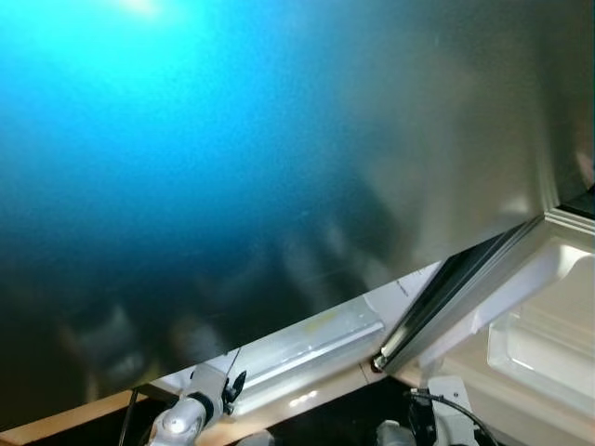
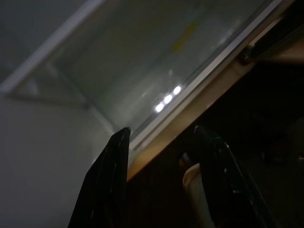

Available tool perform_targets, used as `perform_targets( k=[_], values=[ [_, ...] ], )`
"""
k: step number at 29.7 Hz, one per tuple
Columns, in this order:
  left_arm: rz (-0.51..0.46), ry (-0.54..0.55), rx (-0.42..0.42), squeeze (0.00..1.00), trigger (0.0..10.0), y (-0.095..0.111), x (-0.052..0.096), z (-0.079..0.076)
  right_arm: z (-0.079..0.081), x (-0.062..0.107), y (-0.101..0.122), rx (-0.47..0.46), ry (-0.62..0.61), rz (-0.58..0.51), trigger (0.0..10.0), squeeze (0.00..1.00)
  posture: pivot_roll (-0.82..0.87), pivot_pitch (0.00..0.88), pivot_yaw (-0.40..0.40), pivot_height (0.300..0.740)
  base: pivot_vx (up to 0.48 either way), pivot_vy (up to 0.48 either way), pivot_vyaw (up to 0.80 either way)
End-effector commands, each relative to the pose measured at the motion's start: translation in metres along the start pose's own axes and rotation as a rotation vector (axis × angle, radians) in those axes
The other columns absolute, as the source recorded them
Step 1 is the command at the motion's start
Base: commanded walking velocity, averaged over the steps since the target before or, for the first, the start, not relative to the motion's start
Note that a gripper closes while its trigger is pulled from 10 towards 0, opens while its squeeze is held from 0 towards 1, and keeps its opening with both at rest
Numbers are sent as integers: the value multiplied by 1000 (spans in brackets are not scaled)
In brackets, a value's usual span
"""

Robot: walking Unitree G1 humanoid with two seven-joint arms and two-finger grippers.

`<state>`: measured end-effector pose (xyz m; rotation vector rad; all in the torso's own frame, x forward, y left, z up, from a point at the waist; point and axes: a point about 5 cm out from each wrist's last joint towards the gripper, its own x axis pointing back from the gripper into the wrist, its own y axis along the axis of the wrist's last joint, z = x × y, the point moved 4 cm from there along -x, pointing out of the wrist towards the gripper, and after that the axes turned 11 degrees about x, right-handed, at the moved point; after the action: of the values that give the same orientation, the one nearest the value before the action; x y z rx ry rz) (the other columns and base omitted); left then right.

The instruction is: Restocking fridge

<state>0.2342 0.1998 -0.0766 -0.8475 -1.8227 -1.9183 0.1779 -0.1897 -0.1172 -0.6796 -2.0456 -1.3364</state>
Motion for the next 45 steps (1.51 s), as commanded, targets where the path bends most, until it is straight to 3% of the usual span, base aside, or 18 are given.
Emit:
perform_targets(
  k=[1, 16, 35, 38, 45],
  values=[
    [62, 54, 4, 0, 10000, -21, 10, 16, 3, 5, -16, 11, 18, 52, 10000, 0, -65, 129, 7, 727, 0, 0, 0],
    [108, 87, 9, 0, 10000, -36, 10, 15, 5, 5, -15, 6, 30, 46, 10000, 0, -75, 137, 3, 727, 0, 0, 0],
    [117, 110, 38, 0, 10000, -37, 8, 16, 6, 4, -13, -9, 29, 34, 10000, 0, -75, 139, 3, 727, 0, 0, 0],
    [104, 115, 72, 0, 10000, -34, 7, 16, 6, 4, -12, -12, 29, 31, 10000, 0, -74, 139, 3, 727, 0, 0, 0],
    [111, 117, 56, 0, 10000, -34, 7, 17, 7, 4, -11, -11, 30, 31, 10000, 0, -74, 140, 2, 727, 0, 0, 0]
  ],
)
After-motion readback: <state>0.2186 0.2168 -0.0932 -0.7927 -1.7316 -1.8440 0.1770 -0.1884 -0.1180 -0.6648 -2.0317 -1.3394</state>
